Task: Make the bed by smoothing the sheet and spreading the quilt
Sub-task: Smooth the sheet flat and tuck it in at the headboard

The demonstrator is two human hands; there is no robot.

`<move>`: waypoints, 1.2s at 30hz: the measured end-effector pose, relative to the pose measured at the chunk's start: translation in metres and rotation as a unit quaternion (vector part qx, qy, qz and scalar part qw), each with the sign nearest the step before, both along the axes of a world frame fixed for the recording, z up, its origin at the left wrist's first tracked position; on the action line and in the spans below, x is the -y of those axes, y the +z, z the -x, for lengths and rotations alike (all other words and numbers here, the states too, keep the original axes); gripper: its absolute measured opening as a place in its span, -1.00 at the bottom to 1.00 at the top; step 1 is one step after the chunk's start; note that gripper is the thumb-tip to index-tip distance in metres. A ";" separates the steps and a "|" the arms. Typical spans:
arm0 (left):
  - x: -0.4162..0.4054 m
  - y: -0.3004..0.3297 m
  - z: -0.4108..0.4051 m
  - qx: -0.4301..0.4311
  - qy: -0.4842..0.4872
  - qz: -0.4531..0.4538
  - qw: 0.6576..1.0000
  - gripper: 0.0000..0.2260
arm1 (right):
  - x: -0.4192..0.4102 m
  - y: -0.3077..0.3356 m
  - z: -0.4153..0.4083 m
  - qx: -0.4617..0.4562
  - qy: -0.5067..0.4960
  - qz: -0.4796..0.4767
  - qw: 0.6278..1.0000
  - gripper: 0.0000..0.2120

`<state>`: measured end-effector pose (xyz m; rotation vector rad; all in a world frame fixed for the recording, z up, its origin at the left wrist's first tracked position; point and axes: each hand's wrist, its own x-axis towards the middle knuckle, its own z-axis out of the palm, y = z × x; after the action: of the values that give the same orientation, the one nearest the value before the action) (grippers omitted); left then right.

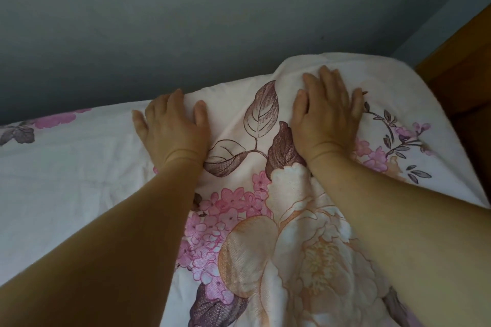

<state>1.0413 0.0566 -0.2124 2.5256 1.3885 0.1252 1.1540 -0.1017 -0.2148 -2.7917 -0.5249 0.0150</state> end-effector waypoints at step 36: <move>0.092 -0.003 -0.009 0.046 -0.149 -0.020 0.988 -0.53 | 0.083 0.017 -0.069 -0.046 0.073 0.152 0.985 -0.52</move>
<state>1.0498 -0.0352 -0.2156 2.6892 0.9713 0.2106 1.2226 -0.1849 -0.1982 -3.0187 -0.7600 0.2753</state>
